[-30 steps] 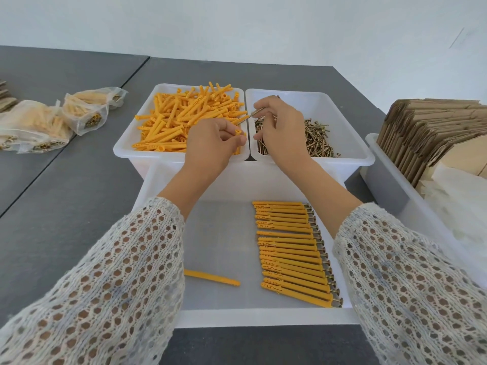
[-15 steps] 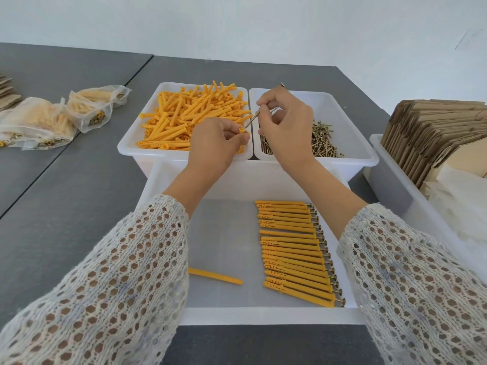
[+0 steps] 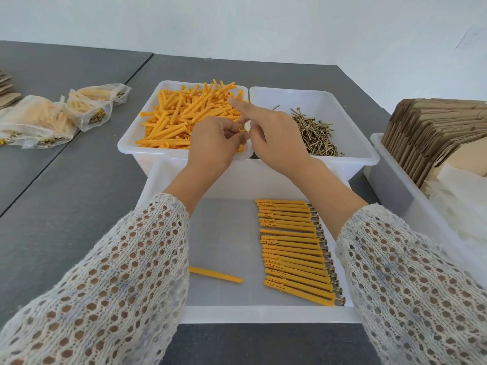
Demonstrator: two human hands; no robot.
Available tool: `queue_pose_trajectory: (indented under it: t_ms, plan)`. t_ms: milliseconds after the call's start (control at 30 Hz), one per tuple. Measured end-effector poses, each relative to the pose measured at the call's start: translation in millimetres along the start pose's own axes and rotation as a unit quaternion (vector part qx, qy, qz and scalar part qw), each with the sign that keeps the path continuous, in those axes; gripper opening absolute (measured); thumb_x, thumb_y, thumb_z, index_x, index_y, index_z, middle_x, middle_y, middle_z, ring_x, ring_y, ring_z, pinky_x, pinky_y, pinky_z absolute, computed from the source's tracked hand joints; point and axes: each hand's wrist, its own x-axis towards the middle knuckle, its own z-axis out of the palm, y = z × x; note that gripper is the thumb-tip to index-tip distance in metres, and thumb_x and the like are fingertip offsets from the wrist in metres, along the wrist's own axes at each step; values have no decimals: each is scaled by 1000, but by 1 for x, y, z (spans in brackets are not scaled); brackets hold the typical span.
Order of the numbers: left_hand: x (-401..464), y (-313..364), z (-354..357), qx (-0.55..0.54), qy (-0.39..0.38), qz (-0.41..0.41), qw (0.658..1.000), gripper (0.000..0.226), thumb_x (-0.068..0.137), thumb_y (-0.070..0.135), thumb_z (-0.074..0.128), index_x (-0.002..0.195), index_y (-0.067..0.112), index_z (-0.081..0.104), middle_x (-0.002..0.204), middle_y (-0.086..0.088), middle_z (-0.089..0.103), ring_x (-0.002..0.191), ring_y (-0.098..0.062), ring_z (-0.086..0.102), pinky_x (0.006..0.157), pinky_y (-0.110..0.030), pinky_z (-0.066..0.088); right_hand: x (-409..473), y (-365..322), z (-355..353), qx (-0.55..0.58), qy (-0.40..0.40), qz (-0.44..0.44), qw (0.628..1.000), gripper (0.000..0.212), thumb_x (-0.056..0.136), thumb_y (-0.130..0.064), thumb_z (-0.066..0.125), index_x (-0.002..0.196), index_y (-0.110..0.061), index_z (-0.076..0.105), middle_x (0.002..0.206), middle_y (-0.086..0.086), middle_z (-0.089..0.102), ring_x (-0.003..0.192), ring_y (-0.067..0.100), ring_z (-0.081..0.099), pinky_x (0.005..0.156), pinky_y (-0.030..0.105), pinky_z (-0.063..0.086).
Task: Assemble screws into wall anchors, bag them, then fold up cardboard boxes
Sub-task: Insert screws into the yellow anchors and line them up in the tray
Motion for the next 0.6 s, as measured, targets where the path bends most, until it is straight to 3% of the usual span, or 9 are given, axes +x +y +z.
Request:
queue_pose_trajectory:
  t_ms: [133, 200, 300, 367, 433, 500, 600]
  plan:
    - [-1, 0, -1, -28, 3, 6, 1000, 17, 92, 24, 70, 86, 9, 76, 78, -7, 73, 76, -20, 67, 77, -37, 55, -1, 3, -3, 28, 39, 21, 999, 60, 90, -2, 37, 149, -17, 41, 93, 2, 72, 57, 1, 50, 61, 29, 44]
    - [-2, 5, -3, -63, 39, 47, 996, 22, 95, 22, 65, 82, 6, 74, 76, -7, 71, 70, -12, 62, 76, -31, 51, -1, 7, -4, 59, 70, 71, 993, 54, 93, -5, 35, 147, -12, 39, 86, 3, 71, 63, 6, 59, 64, 34, 49]
    - [-4, 20, -11, -107, 99, 134, 980, 26, 97, 24, 62, 79, 7, 68, 73, 0, 69, 68, -5, 55, 70, -18, 44, 2, 14, -6, 98, 131, 180, 970, 39, 93, -2, 36, 130, -9, 46, 76, 16, 66, 66, 30, 61, 64, 46, 51]
    - [-10, 31, -14, -137, 72, 169, 973, 21, 95, 25, 64, 76, 18, 67, 69, 8, 67, 65, -3, 54, 65, -14, 40, 3, 19, -7, 150, 160, 264, 939, 30, 91, 0, 37, 116, -9, 49, 75, 20, 65, 59, 30, 59, 60, 44, 52]
    - [-20, 40, -11, -130, -44, 178, 974, 19, 92, 27, 68, 73, 24, 69, 67, 9, 68, 61, -10, 56, 59, -20, 42, 5, 27, -9, 202, 176, 353, 896, 23, 91, 0, 37, 107, -10, 51, 71, 12, 65, 51, 16, 57, 56, 33, 48]
    - [-31, 44, -8, -85, -223, 158, 958, 19, 90, 28, 71, 76, 17, 74, 70, 1, 71, 59, -19, 58, 56, -28, 45, 6, 35, -10, 258, 174, 440, 842, 19, 93, -4, 38, 103, -8, 54, 67, 5, 63, 41, 10, 51, 48, 25, 41]
    - [-49, 50, 1, -74, -461, 90, 880, 19, 91, 28, 72, 76, 16, 73, 68, 2, 71, 55, -8, 57, 53, -20, 47, 7, 40, -12, 315, 156, 495, 795, 19, 93, -1, 39, 94, -6, 57, 64, 6, 60, 37, 11, 47, 39, 20, 35]
